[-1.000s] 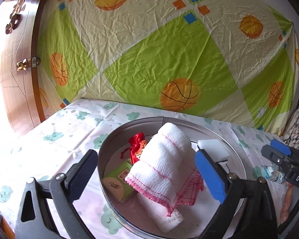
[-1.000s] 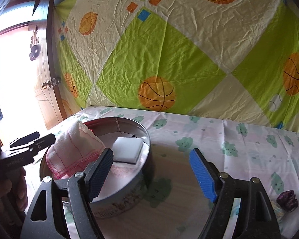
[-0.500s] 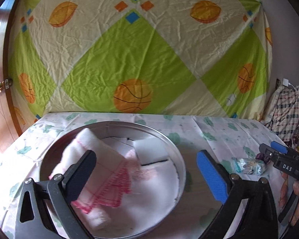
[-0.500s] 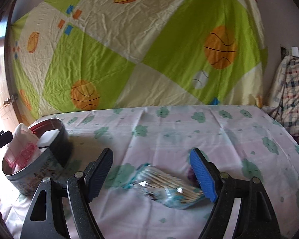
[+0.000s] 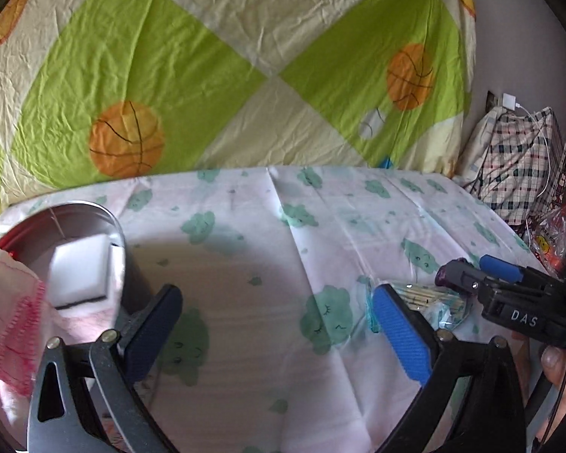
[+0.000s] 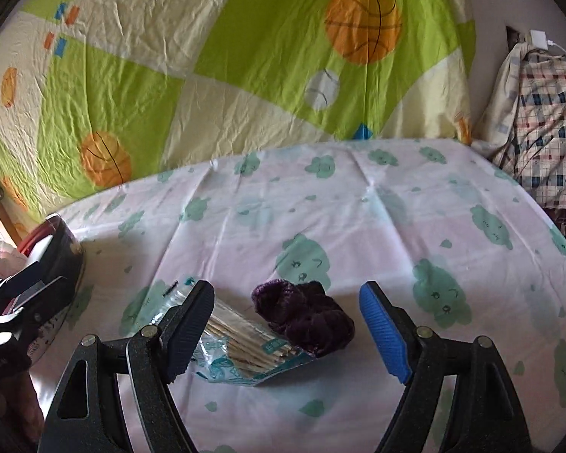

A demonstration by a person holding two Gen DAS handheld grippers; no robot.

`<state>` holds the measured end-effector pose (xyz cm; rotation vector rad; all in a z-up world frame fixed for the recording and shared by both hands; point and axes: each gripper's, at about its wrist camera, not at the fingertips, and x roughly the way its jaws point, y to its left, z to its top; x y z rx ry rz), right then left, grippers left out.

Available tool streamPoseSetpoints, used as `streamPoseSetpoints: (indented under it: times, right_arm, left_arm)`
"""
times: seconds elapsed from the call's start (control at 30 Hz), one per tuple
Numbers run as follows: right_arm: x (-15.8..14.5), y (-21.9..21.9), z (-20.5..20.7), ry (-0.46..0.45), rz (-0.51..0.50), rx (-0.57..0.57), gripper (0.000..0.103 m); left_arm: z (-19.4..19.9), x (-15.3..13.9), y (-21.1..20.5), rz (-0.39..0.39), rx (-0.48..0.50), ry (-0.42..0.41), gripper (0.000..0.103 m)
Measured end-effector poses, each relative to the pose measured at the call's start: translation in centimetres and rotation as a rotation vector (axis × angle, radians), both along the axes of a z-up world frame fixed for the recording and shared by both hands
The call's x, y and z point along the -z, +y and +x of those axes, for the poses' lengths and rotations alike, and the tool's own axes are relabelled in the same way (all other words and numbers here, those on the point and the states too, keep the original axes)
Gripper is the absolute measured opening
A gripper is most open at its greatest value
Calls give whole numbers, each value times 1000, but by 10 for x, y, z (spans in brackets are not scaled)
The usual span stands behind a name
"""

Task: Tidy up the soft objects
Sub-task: 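Grasp purple scrunchie with right tool while left tool moves to cotton swab bag, then grasp clear cotton swab bag with left tool while right tool holds scrunchie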

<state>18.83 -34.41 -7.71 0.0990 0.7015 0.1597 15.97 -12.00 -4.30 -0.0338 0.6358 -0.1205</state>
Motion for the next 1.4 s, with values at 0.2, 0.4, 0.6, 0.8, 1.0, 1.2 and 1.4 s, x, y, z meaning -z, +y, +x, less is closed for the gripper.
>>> streamPoseSetpoints:
  times: [0.2,0.4,0.6,0.8,1.0,1.2,1.4]
  right_arm:
    - [13,-6,15,93,24,15,72]
    - [14,-11,18,111,63,11,42]
    - [0,-18,1,1,69,62,36]
    - [-9,-35,-13,-79,108,141,36]
    - [-12,-47,-18,-111,122,191,36]
    - [-12,-53,-21,-119,138,218,36]
    - [-12,-51,-21,-116,132,212,36]
  left_arm:
    - [11,14,-12,-13,22,61,102]
    - [14,20,-25,-3,56,84,102]
    - [10,20,-44,1,111,78,102]
    - [10,20,-71,33,176,81,102]
    - [10,21,-98,59,253,89,102]
    - [25,32,-123,84,320,174,103]
    - [37,45,-129,77,353,270,103]
